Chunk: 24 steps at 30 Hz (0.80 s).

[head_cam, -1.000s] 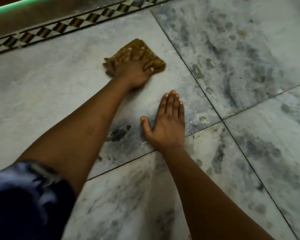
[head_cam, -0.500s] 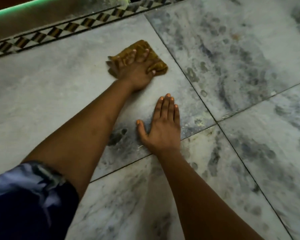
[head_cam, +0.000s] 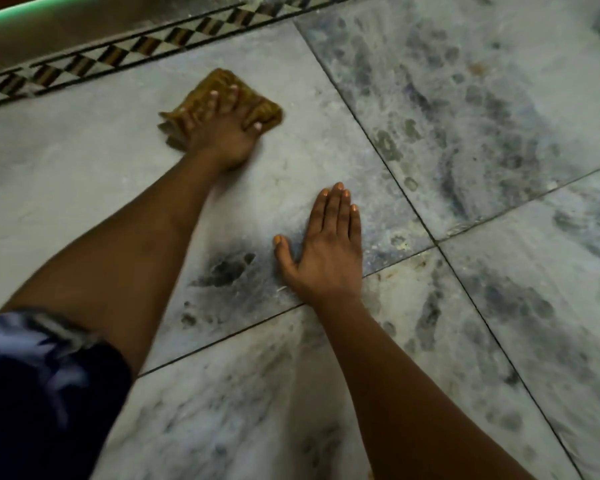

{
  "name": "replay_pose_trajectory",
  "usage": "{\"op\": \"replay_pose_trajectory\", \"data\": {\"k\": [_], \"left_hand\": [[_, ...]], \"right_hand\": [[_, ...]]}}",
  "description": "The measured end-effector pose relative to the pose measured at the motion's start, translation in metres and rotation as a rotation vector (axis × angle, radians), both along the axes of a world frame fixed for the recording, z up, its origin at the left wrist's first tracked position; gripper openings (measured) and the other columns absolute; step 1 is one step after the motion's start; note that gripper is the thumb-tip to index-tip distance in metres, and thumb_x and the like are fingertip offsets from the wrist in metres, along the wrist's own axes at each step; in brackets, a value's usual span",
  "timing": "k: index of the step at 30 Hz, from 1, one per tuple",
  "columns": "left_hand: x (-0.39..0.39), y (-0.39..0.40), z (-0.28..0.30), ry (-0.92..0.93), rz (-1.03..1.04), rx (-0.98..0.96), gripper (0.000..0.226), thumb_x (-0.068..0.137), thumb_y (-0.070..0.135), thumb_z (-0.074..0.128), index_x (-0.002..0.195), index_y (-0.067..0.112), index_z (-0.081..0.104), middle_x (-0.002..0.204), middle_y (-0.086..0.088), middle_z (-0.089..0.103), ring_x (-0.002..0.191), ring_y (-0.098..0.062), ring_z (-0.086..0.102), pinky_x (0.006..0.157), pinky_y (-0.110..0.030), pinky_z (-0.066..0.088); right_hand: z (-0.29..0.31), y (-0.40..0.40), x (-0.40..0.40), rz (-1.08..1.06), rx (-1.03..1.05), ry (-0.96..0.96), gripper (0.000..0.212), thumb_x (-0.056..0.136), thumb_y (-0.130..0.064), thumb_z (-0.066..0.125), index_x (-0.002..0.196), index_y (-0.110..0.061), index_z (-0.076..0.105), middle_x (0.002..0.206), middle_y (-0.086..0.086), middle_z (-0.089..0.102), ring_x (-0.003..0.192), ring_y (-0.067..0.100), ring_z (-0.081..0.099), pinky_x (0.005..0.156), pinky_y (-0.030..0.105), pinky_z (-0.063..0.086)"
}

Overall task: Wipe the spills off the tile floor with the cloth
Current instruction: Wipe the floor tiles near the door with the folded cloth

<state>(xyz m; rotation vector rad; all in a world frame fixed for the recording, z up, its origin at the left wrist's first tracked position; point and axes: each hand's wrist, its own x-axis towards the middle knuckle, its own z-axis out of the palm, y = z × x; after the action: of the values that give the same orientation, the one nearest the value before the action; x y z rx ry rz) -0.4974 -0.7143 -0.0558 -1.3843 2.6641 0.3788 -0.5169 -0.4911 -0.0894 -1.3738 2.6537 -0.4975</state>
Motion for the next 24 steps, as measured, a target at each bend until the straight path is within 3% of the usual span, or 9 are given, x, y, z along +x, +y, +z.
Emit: {"op": "replay_pose_trajectory", "data": {"k": [3,8,11,13,16,19,24], "left_hand": [[-0.017,0.036,-0.002,-0.003,-0.134,-0.013,0.053,0.098,0.048,0.025,0.147,0.038,0.008,0.158,0.008,-0.004,0.145,-0.02,-0.007,0.112,-0.057,-0.007],[0.066,0.086,-0.008,0.038,-0.286,-0.09,0.053,0.09,0.059,0.017,0.141,0.05,0.006,0.157,0.012,0.0,0.145,-0.019,-0.003,0.111,-0.053,-0.006],[0.093,0.066,-0.006,0.023,-0.161,-0.079,0.052,0.09,0.06,0.021,0.139,0.049,0.007,0.157,0.012,0.003,0.145,-0.019,0.0,0.112,-0.052,-0.002],[0.077,0.043,-0.004,0.003,-0.019,-0.04,0.052,0.096,0.051,0.031,0.144,0.044,0.011,0.158,0.01,0.002,0.145,-0.019,-0.002,0.113,-0.052,-0.003],[0.029,0.023,-0.001,-0.002,0.056,0.013,0.054,0.097,0.049,0.028,0.147,0.04,0.009,0.158,0.009,-0.003,0.145,-0.022,-0.007,0.113,-0.055,-0.005],[0.014,0.04,0.001,-0.046,-0.072,0.013,0.055,0.096,0.05,0.028,0.147,0.04,0.008,0.158,0.008,-0.005,0.145,-0.024,-0.007,0.112,-0.058,-0.003],[0.075,0.095,0.007,-0.088,-0.33,-0.078,0.051,0.096,0.049,0.028,0.144,0.047,0.01,0.158,0.01,0.002,0.145,-0.02,0.006,0.111,-0.056,0.015]], "right_hand": [[0.0,0.0,-0.001,-0.003,-0.005,0.011,0.09,0.083,-0.058,0.022,0.145,0.006,0.012,0.153,0.026,0.009,0.144,0.034,0.007,0.116,0.039,-0.002],[-0.001,0.0,-0.001,0.0,-0.021,0.01,0.091,0.083,-0.059,0.023,0.145,0.007,0.015,0.153,0.027,0.011,0.143,0.035,0.009,0.116,0.039,-0.001],[0.0,0.0,-0.001,0.009,0.001,0.014,0.091,0.083,-0.06,0.019,0.146,0.005,0.009,0.154,0.026,0.006,0.144,0.034,0.005,0.116,0.039,-0.003],[0.0,0.001,-0.002,0.008,0.006,0.01,0.091,0.083,-0.06,0.017,0.146,0.005,0.008,0.154,0.025,0.005,0.144,0.034,0.003,0.116,0.039,-0.003],[-0.001,0.001,-0.002,0.01,0.02,0.015,0.092,0.082,-0.06,0.015,0.146,0.005,0.007,0.154,0.025,0.004,0.144,0.033,0.001,0.116,0.038,-0.005],[-0.001,0.001,-0.001,0.019,0.032,0.019,0.093,0.081,-0.061,0.014,0.146,0.004,0.007,0.154,0.025,0.003,0.144,0.033,0.001,0.115,0.037,-0.006],[0.005,0.002,-0.003,0.034,0.049,-0.001,0.089,0.083,-0.056,0.021,0.146,0.005,0.008,0.153,0.027,0.005,0.144,0.035,0.004,0.117,0.04,-0.002]]}}
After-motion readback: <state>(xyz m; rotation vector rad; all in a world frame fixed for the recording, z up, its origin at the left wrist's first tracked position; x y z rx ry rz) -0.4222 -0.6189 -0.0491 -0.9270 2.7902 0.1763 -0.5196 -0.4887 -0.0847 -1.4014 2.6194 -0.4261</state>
